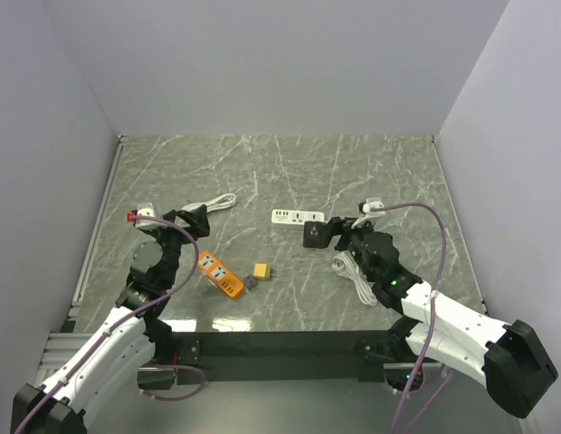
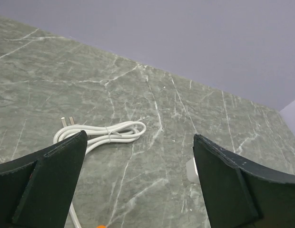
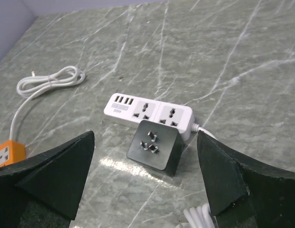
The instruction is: Insert the plug
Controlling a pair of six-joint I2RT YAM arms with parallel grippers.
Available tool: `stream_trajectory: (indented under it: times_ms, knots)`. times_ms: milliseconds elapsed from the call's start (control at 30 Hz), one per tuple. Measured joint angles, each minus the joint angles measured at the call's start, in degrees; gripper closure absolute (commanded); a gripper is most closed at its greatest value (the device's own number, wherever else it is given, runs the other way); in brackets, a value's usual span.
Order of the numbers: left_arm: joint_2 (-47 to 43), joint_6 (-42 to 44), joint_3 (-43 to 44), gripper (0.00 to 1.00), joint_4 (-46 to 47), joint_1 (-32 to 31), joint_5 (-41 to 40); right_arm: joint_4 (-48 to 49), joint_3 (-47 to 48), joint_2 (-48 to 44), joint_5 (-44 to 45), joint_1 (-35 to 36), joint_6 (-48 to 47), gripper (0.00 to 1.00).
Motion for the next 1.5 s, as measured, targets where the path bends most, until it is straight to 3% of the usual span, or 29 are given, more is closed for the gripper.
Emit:
stream_trajectory:
  times_ms: [200, 533, 900, 1233, 1267, 1367, 1400, 1500]
  knots:
    - [-0.57, -0.46, -0.48, 0.00, 0.11, 0.00, -1.97, -0.22, 0.61, 2.08, -1.99, 3.67, -0.33, 0.07]
    - [-10.51, -3.61, -7.91, 0.01, 1.90, 0.00, -6.29, -6.27, 8.13, 13.18, 2.45, 5.33, 3.69, 0.09]
    - [1.14, -4.59, -7.69, 0.01, 6.10, -0.04, -6.56, -12.90, 16.96, 29.66, 8.09, 5.55, 7.43, 0.07]
    - [0.42, -3.23, -7.69, 0.01, 8.44, -0.59, -4.11, -16.39, 23.15, 38.97, 10.16, 5.53, 8.48, 0.17]
    - [0.44, -3.10, -7.69, 0.01, 8.57, -0.70, -3.91, -16.46, 23.28, 39.39, 10.14, 5.42, 8.52, 0.19]
    - [0.98, -2.47, -7.69, 0.01, 9.20, -1.27, -3.21, -16.85, 23.82, 40.57, 10.03, 5.14, 8.72, 0.38]
    - [1.33, -2.12, -7.69, 0.01, 9.42, -1.55, -2.86, -16.74, 24.00, 40.85, 10.10, 5.07, 8.66, 0.51]
    - [1.88, -0.83, -7.69, 0.01, 10.38, -2.58, -1.25, -16.98, 24.30, 40.85, 9.53, 4.76, 8.41, 0.67]
